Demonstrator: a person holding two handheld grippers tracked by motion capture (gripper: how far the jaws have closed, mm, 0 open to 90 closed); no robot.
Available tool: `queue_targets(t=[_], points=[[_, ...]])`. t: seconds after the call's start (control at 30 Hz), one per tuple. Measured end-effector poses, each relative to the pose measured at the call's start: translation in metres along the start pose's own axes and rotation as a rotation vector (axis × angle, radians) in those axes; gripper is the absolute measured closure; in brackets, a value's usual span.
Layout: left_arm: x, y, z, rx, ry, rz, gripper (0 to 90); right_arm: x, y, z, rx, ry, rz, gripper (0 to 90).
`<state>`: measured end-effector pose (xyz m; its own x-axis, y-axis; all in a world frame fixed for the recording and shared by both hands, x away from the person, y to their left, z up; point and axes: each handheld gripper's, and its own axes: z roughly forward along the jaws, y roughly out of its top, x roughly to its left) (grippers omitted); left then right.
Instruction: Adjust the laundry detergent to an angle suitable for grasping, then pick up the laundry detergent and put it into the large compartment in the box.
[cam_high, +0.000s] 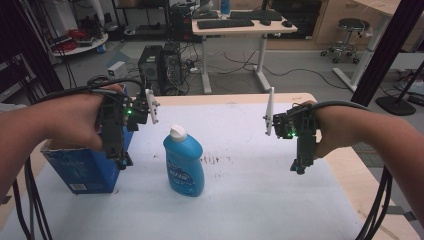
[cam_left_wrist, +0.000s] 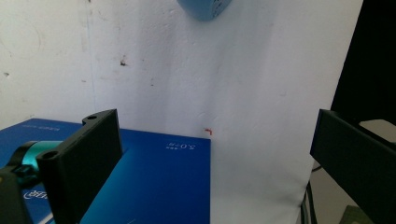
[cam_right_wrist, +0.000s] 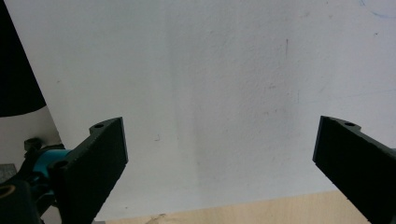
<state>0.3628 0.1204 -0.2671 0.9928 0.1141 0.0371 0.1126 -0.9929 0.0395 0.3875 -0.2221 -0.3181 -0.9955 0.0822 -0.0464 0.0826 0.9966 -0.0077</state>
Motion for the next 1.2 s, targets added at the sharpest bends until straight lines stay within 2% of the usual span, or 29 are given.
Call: queue_targets(t=[0.3, 0.57, 0.63, 0.7, 0.8, 1.1, 1.2], points=[[-0.001, 0.002, -0.001, 0.006, 0.008, 0.011, 2.1, 0.004, -0.001, -0.004, -0.007, -0.030, 0.003, 2.1], [0.002, 0.005, -0.001, 0.006, 0.011, 0.009, 2.1, 0.003, -0.006, -0.004, -0.010, -0.036, 0.012, 2.1], [0.002, 0.007, 0.002, 0.031, 0.006, 0.012, 2.1, 0.002, -0.007, -0.003, -0.010, -0.037, 0.011, 2.1], [0.001, 0.007, 0.002, 0.029, 0.006, 0.017, 2.1, 0.002, -0.007, -0.002, -0.008, -0.040, 0.010, 2.1], [0.000, 0.005, -0.002, 0.019, 0.014, 0.006, 2.1, 0.002, -0.006, -0.003, -0.011, -0.039, 0.001, 2.1], [0.002, 0.002, -0.007, 0.021, 0.022, 0.008, 2.1, 0.002, -0.002, -0.001, -0.009, -0.042, 0.005, 2.1], [0.004, 0.002, -0.011, 0.031, 0.032, 0.026, 2.1, 0.002, -0.002, -0.002, -0.011, -0.048, -0.005, 2.1]])
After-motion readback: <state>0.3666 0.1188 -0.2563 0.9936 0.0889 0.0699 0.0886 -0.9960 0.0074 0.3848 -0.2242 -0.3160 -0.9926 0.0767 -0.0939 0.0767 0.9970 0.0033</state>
